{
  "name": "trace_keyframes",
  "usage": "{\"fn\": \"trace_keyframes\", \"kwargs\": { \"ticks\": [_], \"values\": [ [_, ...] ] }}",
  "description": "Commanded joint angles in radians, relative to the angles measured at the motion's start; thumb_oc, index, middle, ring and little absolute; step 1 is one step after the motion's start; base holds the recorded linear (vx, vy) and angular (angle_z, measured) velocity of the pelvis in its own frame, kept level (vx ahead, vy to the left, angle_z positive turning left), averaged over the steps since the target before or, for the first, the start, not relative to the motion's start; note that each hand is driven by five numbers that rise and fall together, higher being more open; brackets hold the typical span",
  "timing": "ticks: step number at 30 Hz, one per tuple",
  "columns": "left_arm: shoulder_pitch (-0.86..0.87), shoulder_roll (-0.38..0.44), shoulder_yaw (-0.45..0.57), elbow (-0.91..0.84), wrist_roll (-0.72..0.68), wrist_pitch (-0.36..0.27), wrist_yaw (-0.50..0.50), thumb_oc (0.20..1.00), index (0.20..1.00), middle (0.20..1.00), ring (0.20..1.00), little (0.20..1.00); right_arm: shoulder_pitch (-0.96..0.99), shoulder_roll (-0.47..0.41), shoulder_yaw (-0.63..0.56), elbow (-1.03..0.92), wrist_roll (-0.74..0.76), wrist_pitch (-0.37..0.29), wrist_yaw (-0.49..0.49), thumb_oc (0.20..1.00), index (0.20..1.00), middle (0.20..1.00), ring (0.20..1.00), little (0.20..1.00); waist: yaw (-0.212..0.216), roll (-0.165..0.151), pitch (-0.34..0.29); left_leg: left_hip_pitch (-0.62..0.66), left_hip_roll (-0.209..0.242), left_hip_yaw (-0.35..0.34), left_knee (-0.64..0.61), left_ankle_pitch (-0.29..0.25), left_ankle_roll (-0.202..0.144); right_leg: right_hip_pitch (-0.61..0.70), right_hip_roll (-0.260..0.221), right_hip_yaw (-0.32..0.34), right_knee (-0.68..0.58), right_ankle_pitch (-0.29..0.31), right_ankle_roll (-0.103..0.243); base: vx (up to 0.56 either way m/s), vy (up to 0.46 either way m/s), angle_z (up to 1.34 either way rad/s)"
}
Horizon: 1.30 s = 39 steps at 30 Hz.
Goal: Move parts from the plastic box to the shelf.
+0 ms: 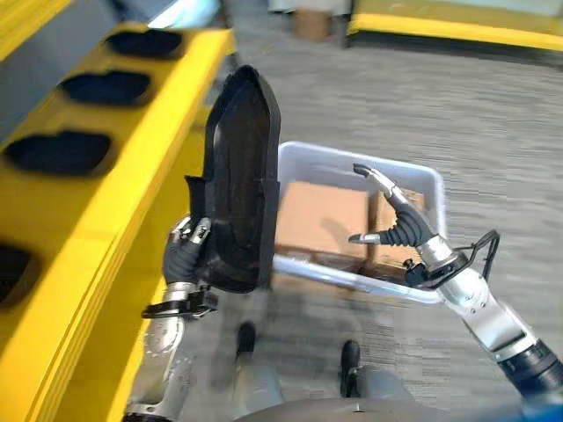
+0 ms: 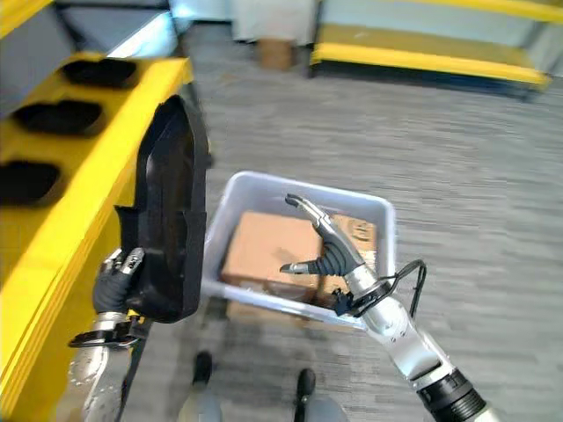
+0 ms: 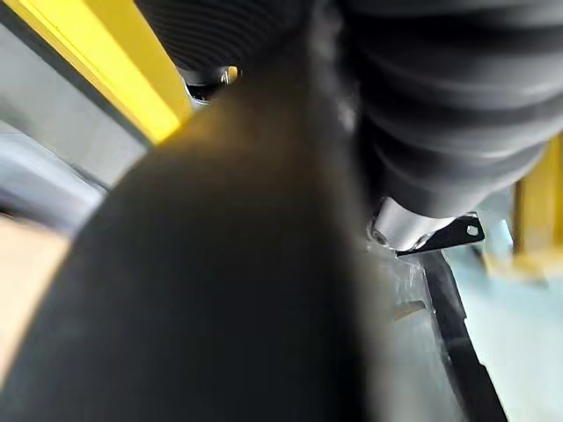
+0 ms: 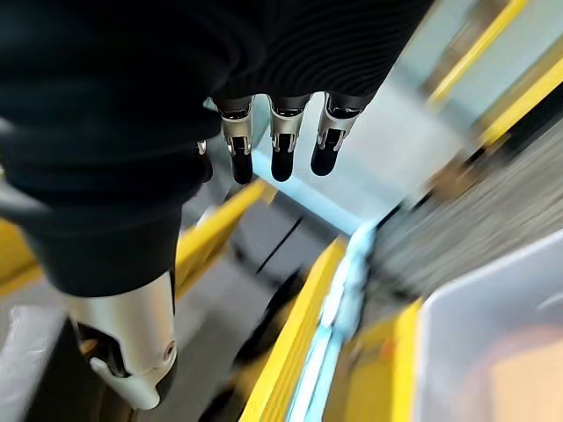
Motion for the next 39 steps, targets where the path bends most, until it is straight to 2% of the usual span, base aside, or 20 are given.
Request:
{"fn": "trace_keyframes", "kwargs": {
  "ticks": [1, 3, 4, 6, 7, 10, 15, 20, 26, 27, 29, 30, 31, 32, 33, 34, 35, 36, 38, 39],
  "values": [
    [-0.104, 0.050, 0.056, -0.023, -0.014, -0.060, -0.018, 0.200, 0.200, 0.200, 0.200, 0.200, 0.026, -0.011, -0.048, -0.050, -0.002, -0.034, -0.041, 1.000, 1.000, 1.000, 1.000, 1.000, -0.073, -0.065, -0.032, 0.034, 0.042, 0.026, 0.081, 0.175, -0.098, 0.073, -0.136, 0.015, 0.051, -0.028, 0.103, -0.16, -0.057, 1.15],
    [-0.093, 0.047, 0.061, -0.030, -0.006, -0.060, -0.029, 0.200, 0.200, 0.200, 0.200, 0.200, 0.053, -0.011, -0.061, -0.057, 0.007, -0.039, -0.029, 1.000, 1.000, 1.000, 1.000, 1.000, -0.077, -0.077, -0.041, 0.068, 0.002, 0.011, 0.168, 0.084, -0.083, 0.079, -0.157, -0.021, 0.010, 0.004, 0.098, -0.18, -0.069, 0.94],
    [-0.093, 0.047, 0.060, -0.031, -0.006, -0.060, -0.029, 0.200, 0.200, 0.200, 0.200, 0.200, 0.055, -0.010, -0.062, -0.058, 0.007, -0.039, -0.028, 1.000, 1.000, 1.000, 1.000, 1.000, -0.079, -0.077, -0.040, 0.064, 0.001, 0.007, 0.178, 0.076, -0.082, 0.084, -0.158, -0.025, 0.008, 0.004, 0.100, -0.15, -0.052, 0.91],
    [-0.098, 0.047, 0.064, -0.037, 0.010, -0.046, -0.046, 0.200, 0.200, 0.200, 0.200, 0.200, 0.081, 0.004, -0.069, -0.058, 0.025, -0.031, 0.009, 1.000, 1.000, 1.000, 1.000, 1.000, -0.089, -0.091, -0.060, 0.154, -0.054, -0.001, 0.269, -0.063, -0.059, 0.109, -0.191, -0.108, -0.023, 0.032, 0.093, -0.08, 0.062, 1.02],
    [-0.096, 0.049, 0.066, -0.036, 0.014, -0.048, -0.047, 0.200, 0.200, 0.200, 0.200, 0.200, 0.089, 0.008, -0.074, -0.062, 0.032, -0.030, 0.015, 1.000, 1.000, 1.000, 1.000, 1.000, -0.094, -0.088, -0.070, 0.190, -0.061, 0.005, 0.243, -0.094, -0.057, 0.108, -0.197, -0.119, -0.016, 0.034, 0.096, 0.01, 0.160, 0.80],
    [-0.069, 0.043, 0.070, -0.046, 0.011, -0.037, -0.061, 0.200, 0.200, 0.200, 0.200, 0.200, 0.128, 0.029, -0.106, -0.065, 0.043, -0.023, 0.018, 1.000, 1.000, 1.000, 1.000, 1.000, -0.099, -0.075, -0.095, 0.228, -0.103, 0.038, 0.098, -0.110, -0.042, 0.125, -0.229, -0.150, -0.007, 0.062, 0.128, 0.06, 0.236, 1.01],
    [-0.072, 0.056, 0.081, -0.057, 0.038, -0.041, -0.049, 0.200, 0.200, 0.200, 0.200, 0.200, 0.123, 0.047, -0.088, -0.041, 0.046, -0.015, 0.023, 1.000, 1.000, 1.000, 1.000, 1.000, -0.081, -0.094, -0.102, 0.249, -0.156, 0.031, 0.039, -0.116, -0.020, 0.143, -0.292, -0.175, -0.027, 0.125, 0.173, 0.04, 0.183, 0.37],
    [-0.078, 0.052, 0.082, -0.040, 0.059, -0.040, -0.049, 0.200, 0.200, 0.200, 0.200, 0.200, 0.108, 0.066, -0.071, -0.014, 0.031, -0.003, 0.037, 1.000, 1.000, 1.000, 1.000, 1.000, -0.060, -0.139, -0.113, 0.229, -0.241, -0.009, 0.063, -0.169, 0.023, 0.165, -0.363, -0.169, -0.064, 0.230, 0.225, 0.03, 0.201, 0.09],
    [-0.091, 0.066, 0.074, -0.027, 0.085, -0.040, -0.047, 0.200, 0.200, 0.200, 0.200, 0.200, 0.106, 0.088, -0.078, -0.005, 0.025, 0.002, 0.026, 1.000, 1.000, 1.000, 1.000, 1.000, -0.062, -0.167, -0.125, 0.224, -0.309, -0.047, 0.073, -0.188, 0.061, 0.170, -0.411, -0.136, -0.054, 0.304, 0.250, 0.05, 0.222, 0.31],
    [-0.120, 0.067, 0.058, 0.015, 0.077, -0.041, -0.028, 0.200, 0.200, 0.200, 0.200, 0.200, 0.096, 0.104, -0.062, 0.004, 0.024, 0.012, 0.025, 1.000, 1.000, 1.000, 1.000, 1.000, -0.104, -0.161, -0.120, 0.246, -0.321, -0.087, 0.026, -0.170, 0.075, 0.106, -0.336, 0.102, -0.019, 0.297, 0.219, 0.07, 0.205, 0.31],
    [-0.135, 0.069, 0.048, 0.032, 0.082, -0.045, -0.025, 0.200, 0.200, 0.200, 0.200, 0.200, 0.094, 0.104, -0.055, 0.005, 0.028, 0.011, 0.029, 1.000, 1.000, 1.000, 1.000, 1.000, -0.128, -0.152, -0.113, 0.255, -0.325, -0.114, 0.015, -0.157, 0.083, 0.062, -0.230, 0.274, 0.000, 0.254, 0.193, 0.06, 0.166, 0.39],
    [-0.136, 0.069, 0.048, 0.032, 0.082, -0.045, -0.025, 0.200, 0.200, 0.200, 0.200, 0.200, 0.093, 0.104, -0.055, 0.005, 0.028, 0.011, 0.029, 1.000, 1.000, 1.000, 1.000, 1.000, -0.126, -0.152, -0.114, 0.252, -0.324, -0.111, 0.015, -0.154, 0.082, 0.057, -0.229, 0.277, 0.001, 0.256, 0.192, 0.03, 0.081, 0.48],
    [-0.145, 0.067, 0.041, 0.040, 0.077, -0.048, -0.023, 0.200, 0.200, 0.200, 0.200, 0.200, 0.096, 0.101, -0.051, 0.006, 0.034, 0.010, 0.039, 1.000, 1.000, 1.000, 1.000, 1.000, -0.143, -0.150, -0.112, 0.253, -0.322, -0.132, 0.008, -0.144, 0.085, 0.046, -0.153, 0.361, 0.017, 0.204, 0.174, 0.01, 0.080, 0.48],
    [-0.144, 0.069, 0.040, 0.037, 0.078, -0.045, -0.026, 0.200, 0.200, 0.200, 0.200, 0.200, 0.092, 0.098, -0.044, 0.005, 0.038, 0.011, 0.048, 1.000, 1.000, 1.000, 1.000, 1.000, -0.149, -0.149, -0.110, 0.255, -0.321, -0.143, 0.000, -0.136, 0.090, 0.015, -0.098, 0.392, 0.049, 0.186, 0.166, 0.05, 0.107, 0.40],
    [-0.139, 0.071, 0.042, 0.027, 0.093, -0.034, -0.028, 0.200, 0.200, 0.200, 0.200, 0.200, 0.098, 0.097, -0.043, 0.000, 0.064, 0.005, 0.059, 1.000, 1.000, 1.000, 1.000, 1.000, -0.147, -0.154, -0.109, 0.256, -0.325, -0.154, -0.003, -0.128, 0.099, -0.001, -0.031, 0.377, 0.079, 0.142, 0.149, 0.03, 0.071, 0.41],
    [-0.138, 0.068, 0.041, 0.027, 0.096, -0.033, -0.024, 0.200, 0.200, 0.200, 0.200, 0.200, 0.099, 0.097, -0.042, 0.002, 0.073, 0.003, 0.062, 1.000, 1.000, 1.000, 1.000, 1.000, -0.149, -0.154, -0.111, 0.254, -0.327, -0.163, -0.004, -0.123, 0.101, -0.007, 0.006, 0.372, 0.092, 0.118, 0.138, 0.03, 0.023, 0.27],
    [-0.138, 0.068, 0.040, 0.026, 0.097, -0.032, -0.024, 0.200, 0.200, 0.200, 0.200, 0.200, 0.099, 0.096, -0.041, 0.002, 0.074, 0.002, 0.062, 1.000, 1.000, 1.000, 1.000, 1.000, -0.151, -0.154, -0.111, 0.254, -0.327, -0.165, -0.004, -0.124, 0.101, -0.008, 0.006, 0.370, 0.097, 0.113, 0.137, 0.00, -0.026, 0.24],
    [-0.138, 0.058, 0.036, 0.027, 0.097, -0.032, -0.014, 0.200, 0.200, 0.200, 0.200, 0.200, 0.093, 0.096, -0.024, 0.006, 0.088, -0.002, 0.065, 1.000, 1.000, 1.000, 1.000, 1.000, -0.148, -0.165, -0.119, 0.247, -0.345, -0.168, -0.004, -0.122, 0.100, 0.012, 0.066, 0.366, 0.038, 0.078, 0.115, 0.00, -0.036, 0.27],
    [-0.133, 0.049, 0.042, 0.017, 0.100, -0.029, -0.010, 0.200, 0.200, 0.200, 0.200, 0.200, 0.093, 0.099, -0.023, 0.000, 0.089, -0.005, 0.058, 1.000, 1.000, 1.000, 1.000, 1.000, -0.134, -0.172, -0.125, 0.250, -0.357, -0.168, -0.003, -0.119, 0.094, 0.040, 0.038, 0.319, -0.008, 0.077, 0.112, 0.00, -0.059, 0.14],
    [-0.133, 0.040, 0.035, 0.023, 0.096, -0.033, -0.013, 0.200, 0.200, 0.200, 0.200, 0.200, 0.081, 0.092, -0.013, 0.009, 0.086, -0.005, 0.055, 1.000, 1.000, 1.000, 1.000, 1.000, -0.137, -0.173, -0.126, 0.252, -0.360, -0.168, -0.004, -0.115, 0.089, 0.066, 0.041, 0.346, -0.041, 0.087, 0.112, -0.01, -0.101, 0.05]
  ]
}}
